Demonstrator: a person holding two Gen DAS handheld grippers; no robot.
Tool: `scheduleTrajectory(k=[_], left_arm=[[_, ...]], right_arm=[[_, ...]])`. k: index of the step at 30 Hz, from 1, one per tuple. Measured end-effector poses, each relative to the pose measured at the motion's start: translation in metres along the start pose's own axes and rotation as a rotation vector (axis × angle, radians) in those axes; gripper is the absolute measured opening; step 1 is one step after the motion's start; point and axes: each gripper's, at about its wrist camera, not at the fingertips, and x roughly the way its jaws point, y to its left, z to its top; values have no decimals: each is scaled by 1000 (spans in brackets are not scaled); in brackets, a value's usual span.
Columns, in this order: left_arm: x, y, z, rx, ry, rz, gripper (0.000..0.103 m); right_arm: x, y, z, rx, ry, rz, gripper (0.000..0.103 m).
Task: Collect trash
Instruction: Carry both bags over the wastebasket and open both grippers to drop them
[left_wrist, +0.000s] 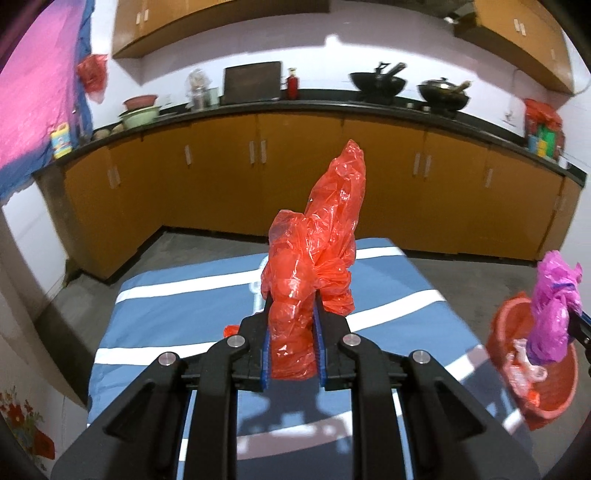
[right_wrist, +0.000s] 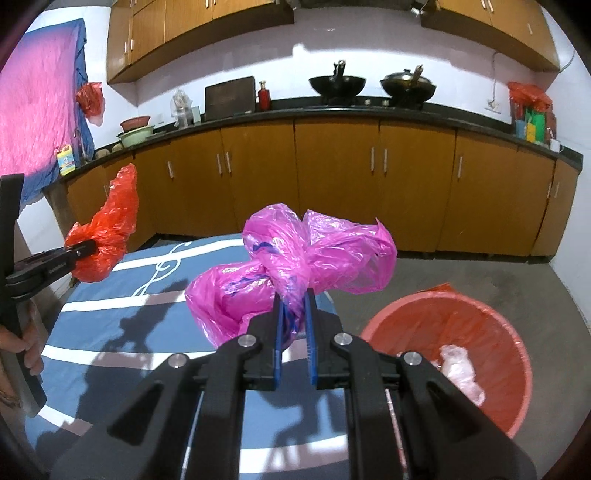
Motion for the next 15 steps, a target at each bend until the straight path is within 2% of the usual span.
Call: scheduleTrajectory(k=[15], left_arm=[[-23, -83, 3, 72, -10, -170, 18]], right_arm=[[-44, -74, 3, 51, -45, -128, 12]])
